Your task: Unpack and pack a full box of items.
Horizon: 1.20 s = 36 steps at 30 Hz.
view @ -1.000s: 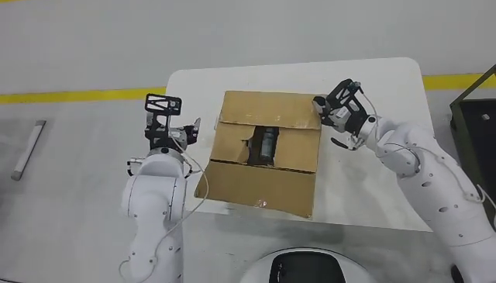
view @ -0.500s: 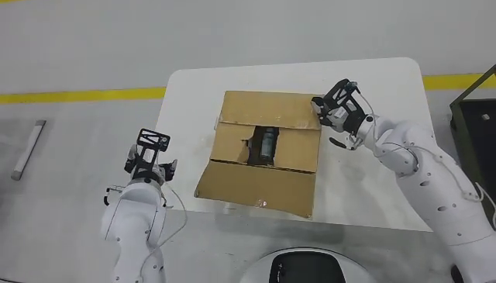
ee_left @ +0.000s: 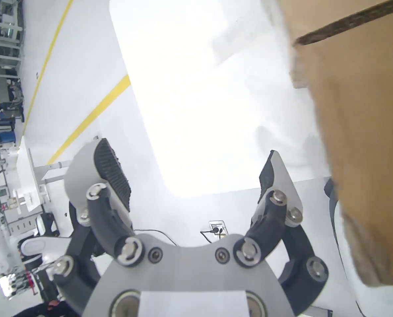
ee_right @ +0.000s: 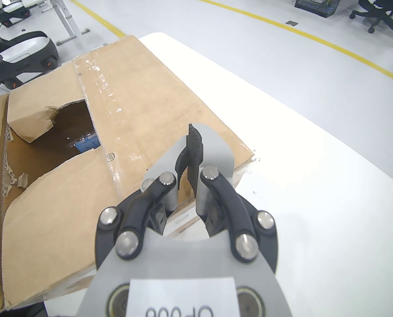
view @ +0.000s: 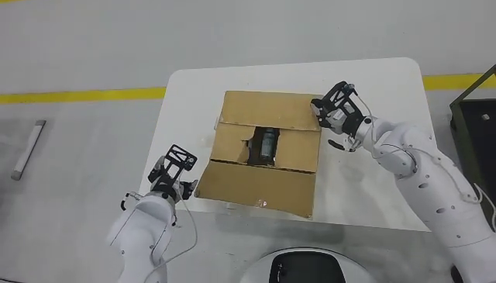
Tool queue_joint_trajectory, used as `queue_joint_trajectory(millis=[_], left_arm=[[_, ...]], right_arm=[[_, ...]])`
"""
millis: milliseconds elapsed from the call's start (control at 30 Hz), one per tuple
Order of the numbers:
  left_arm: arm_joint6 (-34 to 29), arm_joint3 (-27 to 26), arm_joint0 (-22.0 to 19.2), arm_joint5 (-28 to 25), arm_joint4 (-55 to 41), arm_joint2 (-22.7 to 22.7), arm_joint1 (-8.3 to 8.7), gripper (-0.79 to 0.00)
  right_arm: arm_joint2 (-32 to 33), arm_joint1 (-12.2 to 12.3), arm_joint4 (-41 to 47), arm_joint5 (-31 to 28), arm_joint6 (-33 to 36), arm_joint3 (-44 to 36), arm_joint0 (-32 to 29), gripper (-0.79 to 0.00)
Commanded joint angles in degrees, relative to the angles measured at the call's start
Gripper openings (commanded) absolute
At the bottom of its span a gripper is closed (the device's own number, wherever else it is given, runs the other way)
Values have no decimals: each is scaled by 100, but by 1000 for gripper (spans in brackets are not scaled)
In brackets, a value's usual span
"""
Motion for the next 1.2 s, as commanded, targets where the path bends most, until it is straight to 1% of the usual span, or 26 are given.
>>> queue_joint_trajectory(millis=[0,100,200,300,467,533,633,733,900,967,1100,1167], left_arm=[[28,-39,-17,-33,-111,86,6,0],[47,-57,-119,14,-269,247,8,0],[106,-21,-318,126,-422,451,4,0],[80,61,-561,349,-625,657,-11,0],[85,309,-966,806,-622,1009,-33,0],[74,450,-1113,996,-550,1145,-43,0],[93,661,-1304,1240,-397,1304,-51,0],[114,879,-1461,1517,-311,1425,-65,0],[153,1187,-1627,1773,-129,1546,-71,0],[157,1284,-1659,1838,-110,1571,-72,0],[174,1408,-1683,1870,-99,1579,-65,0],[162,1449,-1696,1884,-88,1578,-61,0]], right_arm=[[22,5,-11,11,6,-14,2,-785],[71,17,-29,16,16,-56,7,-785],[149,35,-44,12,42,-104,16,-785],[267,54,-48,46,16,-119,48,-785],[435,81,2,57,-12,-165,139,-785],[515,90,-8,150,-58,-200,177,-785],[636,97,-74,463,-104,-281,237,-785],[639,98,-309,735,-131,-468,252,-785],[371,73,-984,1221,-231,-834,135,-785],[177,40,-1070,1383,-303,-972,48,-785],[-277,-21,-1341,1480,-371,-1084,-73,-785],[-465,-61,-1280,1517,-393,-1043,-99,-785]])
